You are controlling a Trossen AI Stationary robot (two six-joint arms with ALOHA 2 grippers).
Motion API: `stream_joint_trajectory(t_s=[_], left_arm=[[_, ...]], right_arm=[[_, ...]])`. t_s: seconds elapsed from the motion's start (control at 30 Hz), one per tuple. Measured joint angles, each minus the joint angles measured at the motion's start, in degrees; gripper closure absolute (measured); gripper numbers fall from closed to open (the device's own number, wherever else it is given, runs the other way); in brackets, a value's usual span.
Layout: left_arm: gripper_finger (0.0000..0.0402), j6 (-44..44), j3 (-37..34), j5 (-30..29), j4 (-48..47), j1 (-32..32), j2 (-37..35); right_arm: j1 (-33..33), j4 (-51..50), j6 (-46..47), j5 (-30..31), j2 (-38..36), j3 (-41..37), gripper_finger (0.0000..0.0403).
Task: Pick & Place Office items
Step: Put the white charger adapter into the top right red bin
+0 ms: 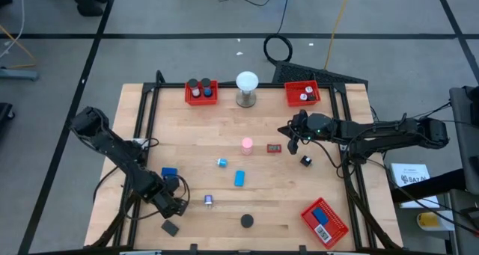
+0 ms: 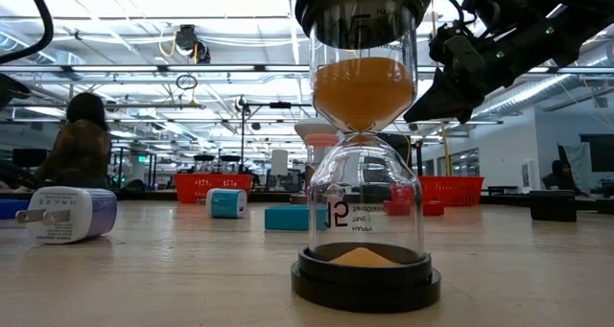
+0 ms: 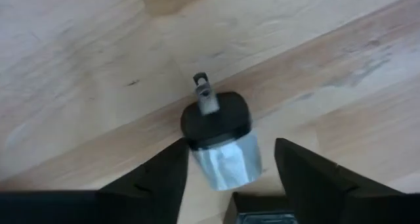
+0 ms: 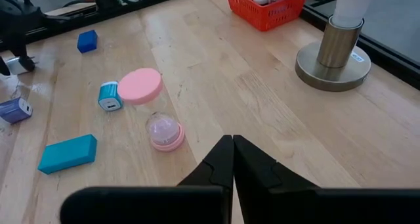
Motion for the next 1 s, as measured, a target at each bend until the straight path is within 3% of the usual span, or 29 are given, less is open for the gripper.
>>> stream_joint_trajectory(t_s=[0.23,0.33,0.67,0.8,1.0], left_arm=[[0.0274,2.5,0.0,-0.1,0.1,0.1,-0.3],[0.0276,2.7,0.0,-2.5,-0.5,0.3,-1.2],[0.0274,5.9,0.0,-19.3,-9.0,2.6,-10.7],[0.0276,15.5,0.0,-26.6,-8.9,5.8,-14.7],[0.0272,37.1,0.0,-32.2,-8.1,15.4,-17.5]], right_arm=[[0.0,0.0,0.0,0.0,0.0,0.0,0.0403],[0.0,0.0,0.0,0.0,0.0,0.0,0.0403],[0.0,0.0,3.0,-0.2,0.0,0.0,0.0403],[0.0,0.0,5.2,-0.4,0.0,0.0,0.0403],[0.0,0.0,10.6,-0.5,0.0,0.0,0.0403]])
